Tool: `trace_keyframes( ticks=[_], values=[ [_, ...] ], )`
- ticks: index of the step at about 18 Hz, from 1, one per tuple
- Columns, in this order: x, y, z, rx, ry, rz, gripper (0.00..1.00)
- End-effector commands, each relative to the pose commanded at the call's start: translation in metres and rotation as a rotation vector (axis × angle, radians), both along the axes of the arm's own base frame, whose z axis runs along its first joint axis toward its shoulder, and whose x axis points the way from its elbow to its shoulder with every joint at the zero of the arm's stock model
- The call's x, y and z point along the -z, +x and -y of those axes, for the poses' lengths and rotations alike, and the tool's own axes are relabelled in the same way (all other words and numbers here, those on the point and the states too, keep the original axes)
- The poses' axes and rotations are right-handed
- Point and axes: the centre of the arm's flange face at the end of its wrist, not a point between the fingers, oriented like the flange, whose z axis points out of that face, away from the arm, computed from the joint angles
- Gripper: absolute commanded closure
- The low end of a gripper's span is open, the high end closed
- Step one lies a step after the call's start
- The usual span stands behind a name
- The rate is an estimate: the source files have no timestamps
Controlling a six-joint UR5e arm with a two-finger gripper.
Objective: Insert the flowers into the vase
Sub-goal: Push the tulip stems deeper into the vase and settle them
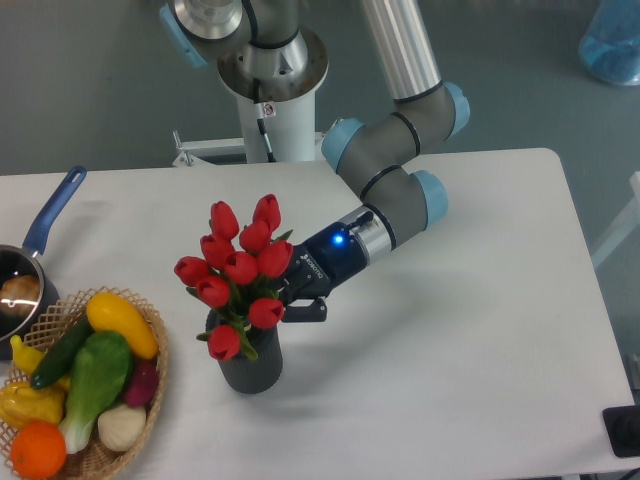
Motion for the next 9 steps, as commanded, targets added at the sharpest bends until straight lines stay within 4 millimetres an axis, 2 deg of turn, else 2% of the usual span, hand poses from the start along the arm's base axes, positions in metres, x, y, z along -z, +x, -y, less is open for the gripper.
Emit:
trace_keyframes(
  ticks=[6, 9],
  values=[
    [0.0067, -0.0017, -0.0010, 0.000, -0.007, 0.005, 0.77],
    [0.0062, -0.0021, -0.0012, 0.000, -0.006, 0.004, 0.73]
  ],
)
